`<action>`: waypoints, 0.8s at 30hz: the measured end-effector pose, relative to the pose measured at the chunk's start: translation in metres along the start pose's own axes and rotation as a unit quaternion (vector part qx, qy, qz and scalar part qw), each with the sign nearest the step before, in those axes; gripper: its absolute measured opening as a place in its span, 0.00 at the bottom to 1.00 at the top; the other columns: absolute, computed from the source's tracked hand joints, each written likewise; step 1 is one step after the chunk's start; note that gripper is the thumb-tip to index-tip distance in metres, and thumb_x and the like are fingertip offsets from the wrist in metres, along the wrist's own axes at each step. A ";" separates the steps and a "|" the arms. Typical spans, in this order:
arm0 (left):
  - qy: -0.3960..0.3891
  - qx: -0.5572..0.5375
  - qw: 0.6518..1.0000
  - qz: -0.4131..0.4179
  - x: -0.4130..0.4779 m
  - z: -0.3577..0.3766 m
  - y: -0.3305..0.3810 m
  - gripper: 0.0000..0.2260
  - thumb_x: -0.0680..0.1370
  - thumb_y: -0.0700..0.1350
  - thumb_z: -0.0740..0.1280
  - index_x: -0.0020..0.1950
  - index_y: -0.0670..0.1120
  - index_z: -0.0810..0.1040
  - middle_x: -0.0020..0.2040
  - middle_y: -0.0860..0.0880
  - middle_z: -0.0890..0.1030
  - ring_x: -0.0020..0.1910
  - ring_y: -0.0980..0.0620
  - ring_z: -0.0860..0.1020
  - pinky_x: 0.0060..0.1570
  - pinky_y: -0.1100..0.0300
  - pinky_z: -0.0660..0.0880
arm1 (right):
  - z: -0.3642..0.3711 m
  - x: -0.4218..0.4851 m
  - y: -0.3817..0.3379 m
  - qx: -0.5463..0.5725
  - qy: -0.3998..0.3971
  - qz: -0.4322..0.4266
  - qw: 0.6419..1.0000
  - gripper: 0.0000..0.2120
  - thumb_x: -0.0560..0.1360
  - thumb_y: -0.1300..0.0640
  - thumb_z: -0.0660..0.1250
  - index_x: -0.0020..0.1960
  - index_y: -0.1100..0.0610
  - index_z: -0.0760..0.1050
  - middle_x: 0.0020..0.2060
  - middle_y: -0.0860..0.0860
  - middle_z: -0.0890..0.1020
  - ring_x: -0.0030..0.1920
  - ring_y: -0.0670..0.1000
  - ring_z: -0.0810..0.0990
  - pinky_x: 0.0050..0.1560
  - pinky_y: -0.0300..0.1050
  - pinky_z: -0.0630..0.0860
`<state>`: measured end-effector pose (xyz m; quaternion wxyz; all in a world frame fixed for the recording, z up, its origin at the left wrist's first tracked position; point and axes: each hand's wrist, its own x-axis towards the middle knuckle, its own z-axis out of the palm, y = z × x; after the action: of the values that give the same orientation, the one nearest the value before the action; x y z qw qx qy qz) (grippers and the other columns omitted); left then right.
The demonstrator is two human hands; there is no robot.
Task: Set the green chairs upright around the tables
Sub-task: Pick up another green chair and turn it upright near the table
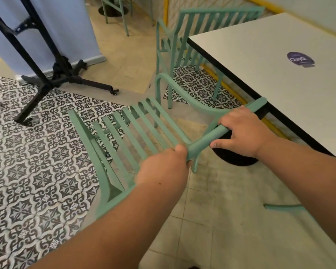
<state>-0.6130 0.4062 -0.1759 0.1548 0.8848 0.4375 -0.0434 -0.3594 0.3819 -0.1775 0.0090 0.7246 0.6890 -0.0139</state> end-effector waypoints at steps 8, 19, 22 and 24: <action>0.010 0.047 0.998 0.040 -0.004 -0.005 -0.024 0.12 0.85 0.58 0.53 0.50 0.52 0.63 0.38 0.54 0.72 0.30 0.52 0.72 0.28 0.55 0.68 | 0.011 -0.005 -0.015 0.019 0.063 -0.001 0.998 0.40 0.64 0.13 0.47 0.38 0.49 0.72 0.33 0.43 0.69 0.39 0.50 0.68 0.47 0.46 0.59; 0.021 0.085 0.993 0.078 -0.012 -0.021 -0.083 0.15 0.81 0.67 0.54 0.46 0.56 0.66 0.36 0.55 0.74 0.30 0.56 0.74 0.32 0.56 0.77 | 0.016 -0.019 -0.075 0.002 0.103 0.061 0.993 0.37 0.64 0.14 0.46 0.32 0.48 0.64 0.29 0.43 0.66 0.35 0.51 0.70 0.44 0.48 0.60; 0.001 0.095 0.992 0.084 -0.016 -0.033 -0.098 0.19 0.79 0.71 0.52 0.45 0.56 0.67 0.36 0.55 0.75 0.31 0.58 0.74 0.31 0.58 0.75 | 0.015 -0.022 -0.095 -0.012 0.095 0.074 0.993 0.37 0.65 0.14 0.44 0.31 0.48 0.63 0.28 0.44 0.65 0.34 0.51 0.70 0.43 0.49 0.60; -0.004 0.105 0.990 0.097 -0.019 -0.036 -0.102 0.21 0.79 0.72 0.48 0.45 0.56 0.67 0.35 0.55 0.75 0.31 0.58 0.74 0.29 0.59 0.73 | 0.015 -0.027 -0.102 -0.011 0.094 0.080 0.992 0.37 0.65 0.14 0.45 0.31 0.48 0.63 0.28 0.43 0.64 0.33 0.51 0.69 0.43 0.48 0.59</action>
<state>-0.7071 0.4608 -0.1619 0.0663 0.9342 0.3420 -0.0772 -0.4624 0.3594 -0.1914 -0.0473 0.7755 0.6264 0.0628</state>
